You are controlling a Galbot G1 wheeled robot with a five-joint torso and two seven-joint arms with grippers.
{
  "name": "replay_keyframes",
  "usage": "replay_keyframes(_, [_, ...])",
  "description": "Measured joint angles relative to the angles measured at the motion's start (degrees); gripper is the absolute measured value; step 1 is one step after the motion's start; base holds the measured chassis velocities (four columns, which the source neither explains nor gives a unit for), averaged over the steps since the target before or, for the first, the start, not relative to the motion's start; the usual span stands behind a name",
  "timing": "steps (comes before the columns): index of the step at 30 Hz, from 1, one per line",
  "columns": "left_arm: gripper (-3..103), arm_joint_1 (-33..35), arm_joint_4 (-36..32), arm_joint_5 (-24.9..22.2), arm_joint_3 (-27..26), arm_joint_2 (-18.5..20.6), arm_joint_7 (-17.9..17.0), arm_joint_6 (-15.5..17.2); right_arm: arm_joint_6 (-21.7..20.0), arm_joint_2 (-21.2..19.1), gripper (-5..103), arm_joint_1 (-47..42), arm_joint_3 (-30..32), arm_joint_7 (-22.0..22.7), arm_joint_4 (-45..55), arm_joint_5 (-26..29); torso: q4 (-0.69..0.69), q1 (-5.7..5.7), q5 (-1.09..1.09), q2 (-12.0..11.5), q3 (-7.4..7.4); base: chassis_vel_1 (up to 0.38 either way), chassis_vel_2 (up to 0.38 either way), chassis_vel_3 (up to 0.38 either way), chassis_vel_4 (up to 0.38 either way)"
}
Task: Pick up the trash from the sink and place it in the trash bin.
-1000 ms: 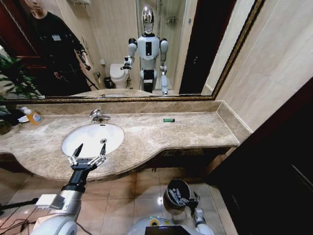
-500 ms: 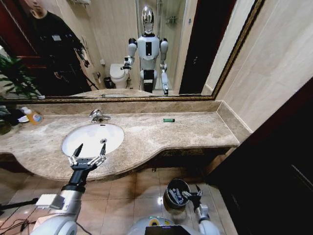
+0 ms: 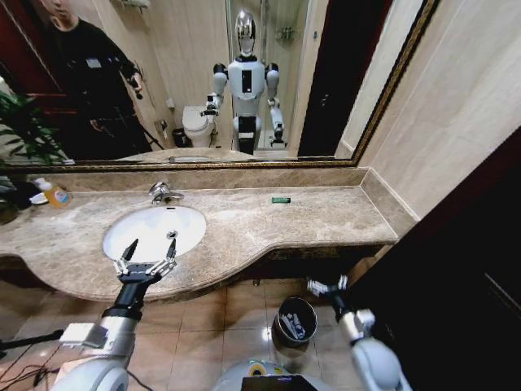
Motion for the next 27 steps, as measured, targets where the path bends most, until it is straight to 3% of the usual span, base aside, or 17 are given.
replay_keyframes(6, [100,0.00,0.00,0.00,0.00,0.00,-0.01,0.00,-3.34,-8.97,100,9.22,-2.65,-1.50,-4.79,6.77,0.00,0.00,0.00,0.00,0.00,0.000,0.000,0.000,0.000])
replay_keyframes(8, [100,0.00,0.01,0.00,0.01,0.00,0.03,0.00,-3.11,-13.32,100,15.03,-3.84,-5.13,-10.21,9.74,0.00,0.00,0.01,0.00,0.01,0.000,0.000,0.000,0.000])
replay_keyframes(9, [100,0.00,0.01,0.00,0.01,0.00,0.03,0.00,-3.11,-13.32,100,15.03,-3.84,-5.13,-10.21,9.74,0.00,0.00,0.01,0.00,0.01,0.000,0.000,0.000,0.000])
replay_keyframes(13, [100,0.00,0.00,-0.01,0.00,0.00,0.00,0.00,0.42,-20.32,100,27.82,-9.58,-14.10,-23.14,13.56,-0.01,0.00,-0.01,0.00,0.01,0.000,0.000,0.000,0.000])
replay_keyframes(17, [100,0.00,0.00,0.00,0.00,0.00,0.00,0.00,1.09,-21.61,100,33.18,-13.38,-17.89,-28.09,15.16,-0.02,0.01,0.02,0.00,0.01,0.000,0.000,0.000,0.000])
replay_keyframes(21, [100,0.00,0.00,0.00,0.00,0.00,0.01,0.00,1.56,-21.61,100,48.69,-21.97,-28.75,-40.15,16.16,0.00,0.00,-0.02,-0.01,0.01,0.000,0.000,0.000,0.000])
replay_keyframes(22, [100,0.00,0.00,0.00,0.00,0.00,0.01,0.00,1.56,-21.61,100,48.69,-21.97,-28.75,-40.15,16.16,0.00,0.00,-0.02,-0.01,0.01,0.000,0.000,0.000,0.000])
replay_keyframes(25, [100,0.00,0.01,0.00,0.00,0.00,-0.01,0.00,0.12,-18.24,100,59.72,-26.84,-36.68,-50.62,15.12,-0.01,0.01,0.02,-0.01,0.01,0.000,0.000,0.000,0.000])
replay_keyframes(27, [100,0.00,0.00,0.00,0.00,0.00,0.00,0.00,-0.06,-16.83,100,63.40,-27.89,-39.19,-54.40,14.17,-0.01,0.01,0.01,-0.01,0.01,0.000,0.000,0.000,0.000])
